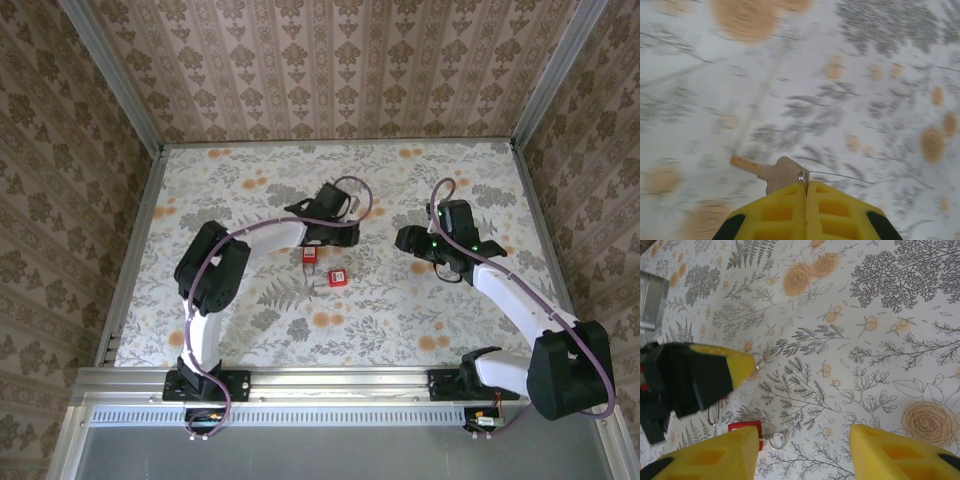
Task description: Unlock with the key
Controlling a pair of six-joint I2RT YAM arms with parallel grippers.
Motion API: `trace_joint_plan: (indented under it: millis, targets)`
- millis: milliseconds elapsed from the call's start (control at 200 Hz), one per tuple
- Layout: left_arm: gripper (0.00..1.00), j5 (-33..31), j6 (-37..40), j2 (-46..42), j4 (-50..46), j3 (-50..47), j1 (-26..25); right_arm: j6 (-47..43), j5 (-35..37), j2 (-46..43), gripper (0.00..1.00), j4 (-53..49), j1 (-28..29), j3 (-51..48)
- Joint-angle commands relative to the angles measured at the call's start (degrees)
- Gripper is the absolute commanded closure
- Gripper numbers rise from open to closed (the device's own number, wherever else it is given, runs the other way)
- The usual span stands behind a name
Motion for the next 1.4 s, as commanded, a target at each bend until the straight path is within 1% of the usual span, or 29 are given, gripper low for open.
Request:
trace_joint_plan:
  millis: [0, 75, 165, 310, 505, 615, 685, 770, 820, 895, 1035, 1225, 1345, 1395]
  targets:
    - [1.0, 2.85, -6.96, 0.31, 8.09, -1.53, -3.55, 0.27, 2.46, -2.5, 0.48, -1.79, -0.31, -1.26]
    - [1.0, 2.57, -8.76, 2.69, 9.23, -0.48, -6.09, 0.8, 3.68, -3.8, 0.48, -2.7, -0.26, -2.27]
    - [1.0, 3.18, -12.98, 4.18, 14.77, -1.76, -8.69, 0.82, 5.86, -6.25, 0.48, -4.36, -0.3, -3.71]
    - [1.0, 4.86, -15.79, 4.75, 18.16, -2.28, -11.46, 1.42, 8.09, -10.51, 0.47, -6.62, -1.07, -6.13]
    - [1.0, 4.87, -16.29, 5.36, 17.84, -4.09, -14.37, 2.81, 8.61, -14.22, 0.47, -7.91, -2.35, -9.3]
    - [0.93, 4.96, -17.17, 5.45, 19.31, -5.78, -14.73, 3.27, 7.8, -14.7, 0.47, -7.74, -2.38, -10.8]
    - [0.92, 5.12, -17.17, 5.68, 19.18, -5.97, -14.65, 3.45, 7.17, -14.45, 0.47, -7.74, -2.42, -11.47]
    - [0.86, 5.96, -17.02, 5.77, 19.56, -6.01, -14.65, 3.72, 6.69, -14.53, 0.47, -7.77, -2.38, -12.26]
    - [0.79, 6.09, -17.08, 5.26, 19.81, -6.48, -14.58, 3.72, 6.35, -14.61, 0.47, -7.95, -2.39, -12.55]
    - [0.7, 6.24, -17.08, 3.42, 20.74, -8.0, -14.59, 3.56, 5.76, -14.77, 0.47, -8.31, -2.37, -12.83]
    - [0.51, 8.13, -16.84, -1.1, 22.37, -10.41, -14.29, 3.93, 3.98, -13.64, 0.48, -8.23, -2.31, -13.23]
    - [0.46, 9.04, -16.15, -9.44, 24.44, -14.32, -11.95, 5.68, 3.16, -10.85, 0.53, -6.05, -1.09, -14.19]
    - [0.47, 8.66, -15.11, -13.79, 23.39, -17.1, -9.35, 6.02, 4.33, -7.47, 0.54, -4.86, 2.16, -13.25]
    - [0.47, 8.48, -14.63, -15.71, 23.4, -18.85, -8.31, 5.62, 6.79, -5.65, 0.54, -5.04, 4.47, -12.37]
